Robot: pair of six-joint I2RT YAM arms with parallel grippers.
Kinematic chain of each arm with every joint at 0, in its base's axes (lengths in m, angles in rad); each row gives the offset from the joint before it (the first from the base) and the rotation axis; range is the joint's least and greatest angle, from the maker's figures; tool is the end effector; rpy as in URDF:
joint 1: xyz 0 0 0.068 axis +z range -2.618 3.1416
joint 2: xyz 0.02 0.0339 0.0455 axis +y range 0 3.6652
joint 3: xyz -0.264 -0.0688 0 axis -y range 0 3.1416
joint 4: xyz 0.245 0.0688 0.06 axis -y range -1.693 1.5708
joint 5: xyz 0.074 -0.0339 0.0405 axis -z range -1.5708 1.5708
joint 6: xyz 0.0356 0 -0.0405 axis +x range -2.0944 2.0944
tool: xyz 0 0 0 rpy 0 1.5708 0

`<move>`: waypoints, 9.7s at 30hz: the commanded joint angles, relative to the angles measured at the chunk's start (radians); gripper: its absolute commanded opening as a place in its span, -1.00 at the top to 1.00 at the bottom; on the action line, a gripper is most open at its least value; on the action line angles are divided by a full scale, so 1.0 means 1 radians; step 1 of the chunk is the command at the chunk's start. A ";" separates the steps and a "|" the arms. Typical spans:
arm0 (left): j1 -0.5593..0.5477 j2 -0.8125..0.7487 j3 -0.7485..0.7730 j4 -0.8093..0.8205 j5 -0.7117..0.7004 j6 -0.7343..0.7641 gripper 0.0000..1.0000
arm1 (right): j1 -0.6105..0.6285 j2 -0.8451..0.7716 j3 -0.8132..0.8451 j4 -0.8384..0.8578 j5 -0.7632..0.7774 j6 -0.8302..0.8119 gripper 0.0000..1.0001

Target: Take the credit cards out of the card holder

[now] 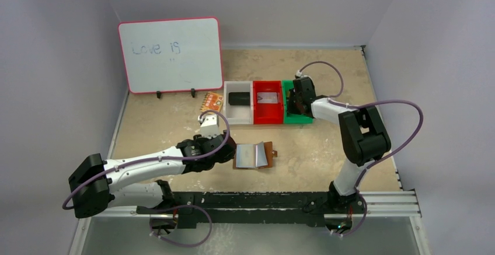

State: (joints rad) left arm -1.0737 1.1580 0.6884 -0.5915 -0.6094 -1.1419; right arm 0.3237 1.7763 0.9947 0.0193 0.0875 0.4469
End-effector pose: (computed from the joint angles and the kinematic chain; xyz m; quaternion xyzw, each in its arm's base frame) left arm 0.1181 -0.1749 0.2079 -0.1071 0.9200 -0.0855 0.3672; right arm 0.3510 0.1145 0.1664 0.0737 0.9157 0.1104 0.3793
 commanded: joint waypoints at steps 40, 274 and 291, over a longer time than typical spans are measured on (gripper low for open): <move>0.005 -0.257 -0.039 -0.121 -0.272 -0.287 -0.57 | 0.652 -0.447 -0.149 -0.147 0.164 0.360 0.12; -0.029 0.646 0.157 0.855 0.684 0.005 0.78 | 0.350 -0.953 -0.641 -0.034 0.047 0.761 0.44; -0.029 0.392 0.086 0.665 0.456 0.032 0.77 | 0.348 -0.518 -0.572 -0.045 0.035 0.700 0.57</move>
State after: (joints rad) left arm -1.0966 1.6676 0.7868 0.1516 -0.0116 -1.1381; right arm 0.6746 1.1851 0.3935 0.0261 0.0937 1.1786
